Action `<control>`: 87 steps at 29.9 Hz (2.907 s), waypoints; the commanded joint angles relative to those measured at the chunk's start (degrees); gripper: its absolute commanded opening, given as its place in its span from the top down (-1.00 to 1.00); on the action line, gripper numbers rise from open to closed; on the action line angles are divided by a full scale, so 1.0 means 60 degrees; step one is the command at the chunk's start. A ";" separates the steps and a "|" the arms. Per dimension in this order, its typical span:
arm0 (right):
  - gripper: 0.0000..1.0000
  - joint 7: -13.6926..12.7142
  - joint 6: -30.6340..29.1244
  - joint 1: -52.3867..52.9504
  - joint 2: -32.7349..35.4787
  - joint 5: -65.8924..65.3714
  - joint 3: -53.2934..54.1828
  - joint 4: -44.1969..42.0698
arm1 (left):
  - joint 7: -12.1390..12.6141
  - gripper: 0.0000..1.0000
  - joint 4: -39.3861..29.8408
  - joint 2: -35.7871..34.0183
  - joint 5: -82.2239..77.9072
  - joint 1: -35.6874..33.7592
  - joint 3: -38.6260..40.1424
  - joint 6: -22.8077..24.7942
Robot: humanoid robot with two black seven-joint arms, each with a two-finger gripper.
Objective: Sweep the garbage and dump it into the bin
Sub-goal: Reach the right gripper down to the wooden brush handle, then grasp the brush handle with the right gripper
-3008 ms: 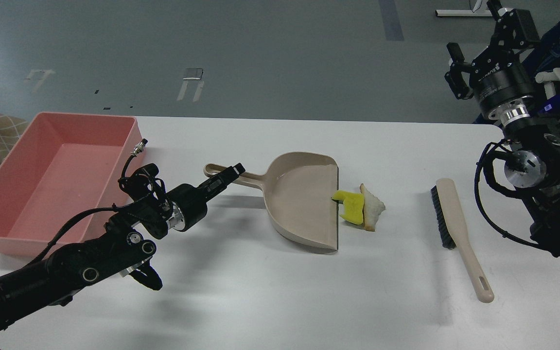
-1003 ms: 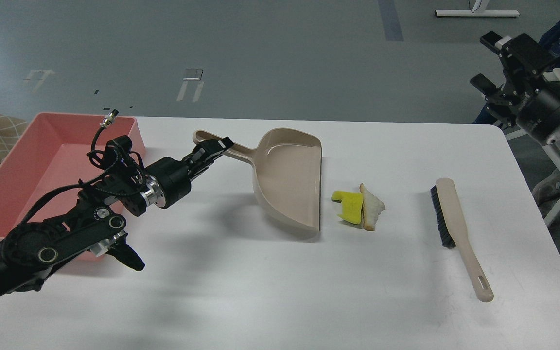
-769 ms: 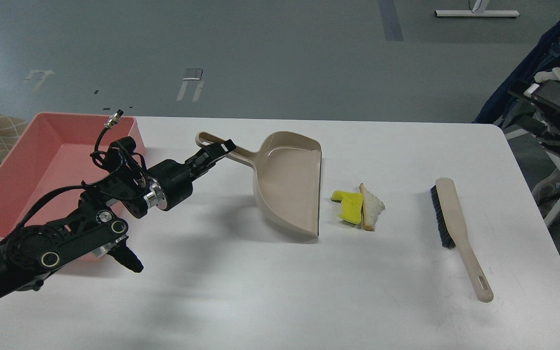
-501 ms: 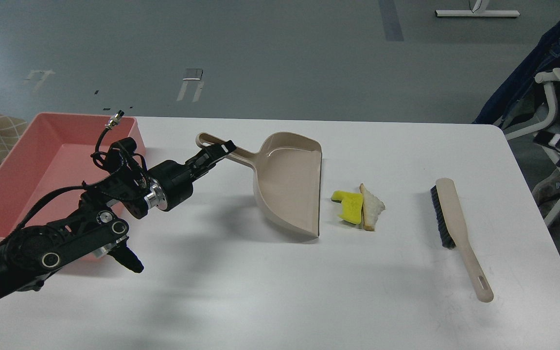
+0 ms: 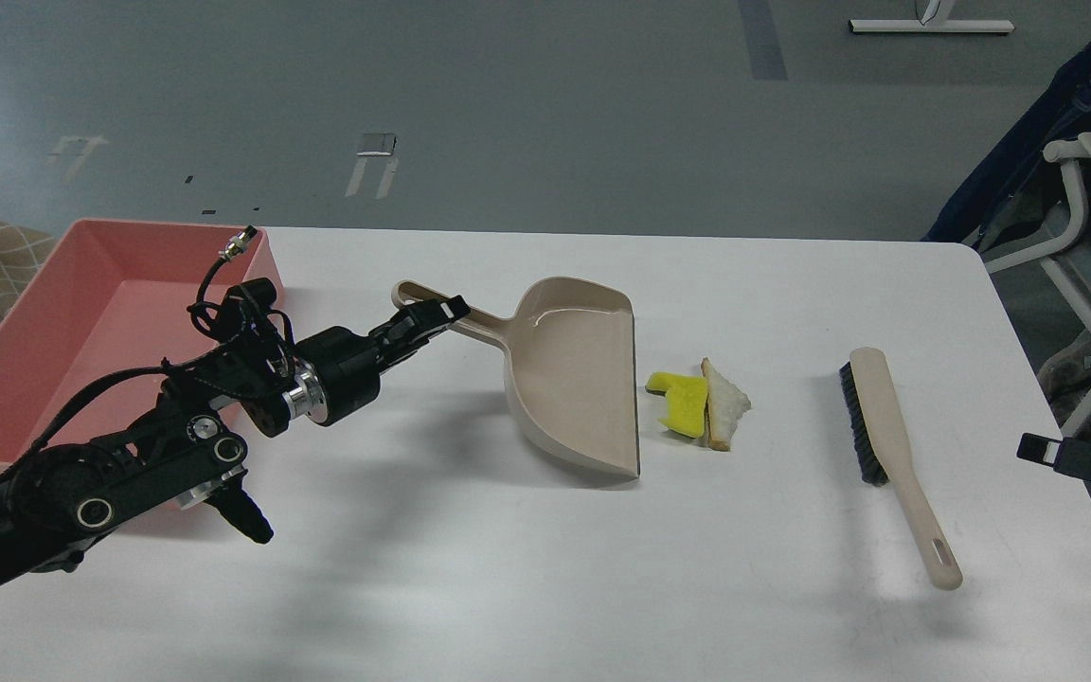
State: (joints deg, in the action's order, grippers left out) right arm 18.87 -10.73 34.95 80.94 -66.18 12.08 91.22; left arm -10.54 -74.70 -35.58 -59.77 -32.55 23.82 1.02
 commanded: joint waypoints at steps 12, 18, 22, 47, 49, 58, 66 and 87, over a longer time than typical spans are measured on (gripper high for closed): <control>-1.00 -0.0654 0.0001 -0.0259 -0.0657 -0.0044 0.0007 0.0001 | -0.0060 1.00 -0.0001 -0.0076 -0.0014 -0.0039 -0.0396 0.0181; -1.00 -0.0962 0.0001 -0.0274 -0.1185 -0.0044 -0.0007 -0.0014 | -0.0075 1.00 -0.0001 -0.0222 -0.0014 -0.0039 -0.0396 0.0342; -1.00 -0.1109 0.0001 -0.0259 -0.1478 -0.0044 -0.0007 -0.0043 | -0.0090 1.00 -0.0001 -0.0223 -0.0014 -0.0024 -0.0396 0.0342; -0.55 -0.2076 0.0001 -0.0230 -0.2650 -0.0044 -0.0227 -0.0014 | -0.0089 1.00 -0.0001 -0.0208 0.0000 -0.0024 -0.0367 0.0298; -0.47 -0.2090 0.0001 -0.0215 -0.2709 -0.0044 -0.0212 0.0001 | -0.0075 1.00 -0.0001 -0.0208 0.0000 -0.0024 -0.0352 0.0298; -0.24 -0.2222 0.0001 -0.0200 -0.2724 -0.0044 -0.0212 0.0001 | -0.0090 1.00 -0.0001 -0.0237 0.0000 -0.0024 -0.0337 0.0283; -0.18 -0.2354 0.0016 -0.0171 -0.2739 -0.0044 -0.0198 0.0001 | -0.0090 1.00 -0.0001 -0.0252 0.0000 -0.0024 -0.0323 0.0283; 1.00 -0.2691 0.0001 -0.0230 -0.2739 -0.0044 -0.0212 0.0250 | -0.0075 1.00 -0.0001 -0.0252 0.0015 -0.0024 -0.0293 0.0269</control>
State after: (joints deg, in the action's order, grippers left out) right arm 3.16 -10.72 33.58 64.51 -66.45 10.83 92.62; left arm -11.07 -74.71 -37.09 -59.68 -32.69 22.06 2.63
